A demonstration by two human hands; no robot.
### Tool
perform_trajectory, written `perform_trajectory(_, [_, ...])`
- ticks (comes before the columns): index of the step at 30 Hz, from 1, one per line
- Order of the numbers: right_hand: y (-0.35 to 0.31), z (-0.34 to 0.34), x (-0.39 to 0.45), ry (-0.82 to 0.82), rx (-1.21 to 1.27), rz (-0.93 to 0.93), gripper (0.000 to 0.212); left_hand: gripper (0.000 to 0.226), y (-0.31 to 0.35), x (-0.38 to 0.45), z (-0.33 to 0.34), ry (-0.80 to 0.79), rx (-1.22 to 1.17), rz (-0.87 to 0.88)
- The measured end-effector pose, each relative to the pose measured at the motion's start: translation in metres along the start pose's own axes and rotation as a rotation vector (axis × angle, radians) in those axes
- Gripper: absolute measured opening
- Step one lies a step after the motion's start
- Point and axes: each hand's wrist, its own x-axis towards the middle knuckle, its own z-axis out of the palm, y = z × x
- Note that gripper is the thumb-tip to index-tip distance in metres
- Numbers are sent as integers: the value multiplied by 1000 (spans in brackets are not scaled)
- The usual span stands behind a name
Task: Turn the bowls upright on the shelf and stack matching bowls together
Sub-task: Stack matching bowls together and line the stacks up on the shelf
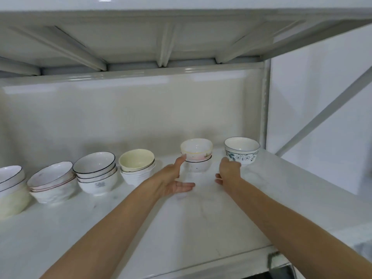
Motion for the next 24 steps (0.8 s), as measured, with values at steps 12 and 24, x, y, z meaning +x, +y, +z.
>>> perform_trajectory(12, [-33,-56,70,101,25,36,81,80,6,48,68,242,-210,75])
perform_trajectory(24, [-27,-46,85,54,35,53,59,62,6,66,56,257,-261,100])
